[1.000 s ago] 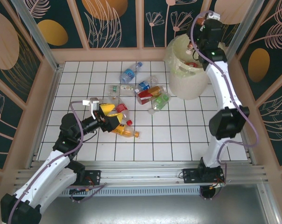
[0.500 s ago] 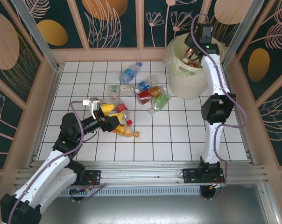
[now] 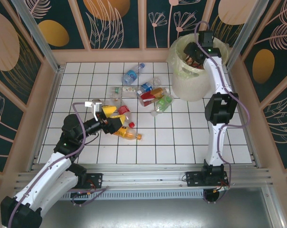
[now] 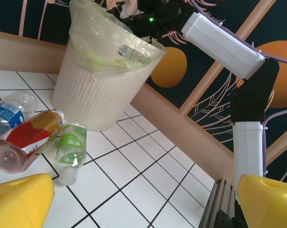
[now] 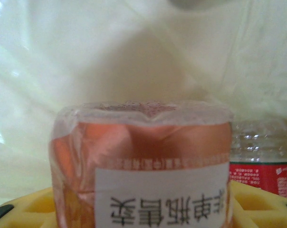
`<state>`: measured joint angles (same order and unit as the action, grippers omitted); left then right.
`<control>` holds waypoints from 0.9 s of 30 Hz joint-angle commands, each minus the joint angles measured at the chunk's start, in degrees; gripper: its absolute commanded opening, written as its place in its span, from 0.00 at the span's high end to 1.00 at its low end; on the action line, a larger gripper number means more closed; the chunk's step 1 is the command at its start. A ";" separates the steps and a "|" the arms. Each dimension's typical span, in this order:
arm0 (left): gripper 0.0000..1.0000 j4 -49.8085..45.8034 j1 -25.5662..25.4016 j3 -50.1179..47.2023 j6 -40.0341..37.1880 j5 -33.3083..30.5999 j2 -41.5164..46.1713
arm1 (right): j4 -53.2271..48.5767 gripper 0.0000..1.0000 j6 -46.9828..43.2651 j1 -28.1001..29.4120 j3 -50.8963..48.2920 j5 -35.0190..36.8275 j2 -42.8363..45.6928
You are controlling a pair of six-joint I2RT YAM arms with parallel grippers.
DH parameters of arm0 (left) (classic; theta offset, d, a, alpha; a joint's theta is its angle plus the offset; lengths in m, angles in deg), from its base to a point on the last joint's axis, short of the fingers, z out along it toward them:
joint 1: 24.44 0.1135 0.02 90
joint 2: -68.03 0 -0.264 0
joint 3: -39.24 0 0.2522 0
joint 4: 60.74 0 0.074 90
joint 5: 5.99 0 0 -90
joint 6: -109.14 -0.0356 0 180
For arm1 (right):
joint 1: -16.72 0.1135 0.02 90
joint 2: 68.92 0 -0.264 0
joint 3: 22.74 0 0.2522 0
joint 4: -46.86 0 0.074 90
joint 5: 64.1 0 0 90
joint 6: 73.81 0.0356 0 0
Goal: Put the plastic bottles in the bin
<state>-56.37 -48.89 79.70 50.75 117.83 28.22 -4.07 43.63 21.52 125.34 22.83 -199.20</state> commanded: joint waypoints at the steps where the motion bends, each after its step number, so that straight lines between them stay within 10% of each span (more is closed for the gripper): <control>1: 0.01 -0.24 -0.25 1.54 -1.03 -0.40 -0.12 | -0.75 0.46 1.34 -0.37 -0.76 -2.42 -0.76; 16: 0.01 -0.51 -0.25 1.66 -1.12 -0.34 -0.49 | -1.86 0.14 1.98 -1.56 2.61 -5.93 0.85; 27: 0.01 -5.80 -0.23 4.27 -2.90 -3.82 -3.34 | 1.74 0.08 -2.15 -1.84 -3.55 -5.67 11.88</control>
<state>-59.15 -48.89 81.08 49.97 116.21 26.01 -4.73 43.92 19.70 124.01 17.87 -194.63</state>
